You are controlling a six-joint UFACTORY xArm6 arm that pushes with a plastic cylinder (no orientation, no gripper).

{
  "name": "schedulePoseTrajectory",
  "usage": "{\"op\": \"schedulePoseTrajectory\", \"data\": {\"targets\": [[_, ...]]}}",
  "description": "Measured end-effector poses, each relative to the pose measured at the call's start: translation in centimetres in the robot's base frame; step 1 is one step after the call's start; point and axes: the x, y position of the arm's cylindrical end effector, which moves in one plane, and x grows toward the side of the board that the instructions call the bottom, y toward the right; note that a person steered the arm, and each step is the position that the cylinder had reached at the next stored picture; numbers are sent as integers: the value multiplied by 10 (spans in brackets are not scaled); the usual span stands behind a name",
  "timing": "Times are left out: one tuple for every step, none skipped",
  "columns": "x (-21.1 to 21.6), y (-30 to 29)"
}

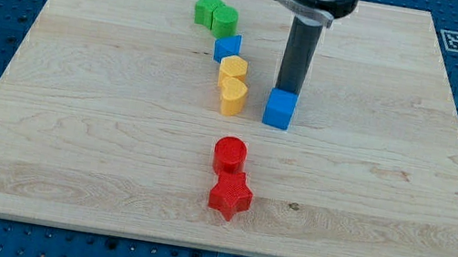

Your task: Move the blue cube towards the yellow heart

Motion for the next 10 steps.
{"op": "schedulePoseTrajectory", "data": {"targets": [[26,0],[37,1],[44,34],[74,46],[79,45],[67,36],[66,19],[66,-4],[66,-21],[66,-25]]}}
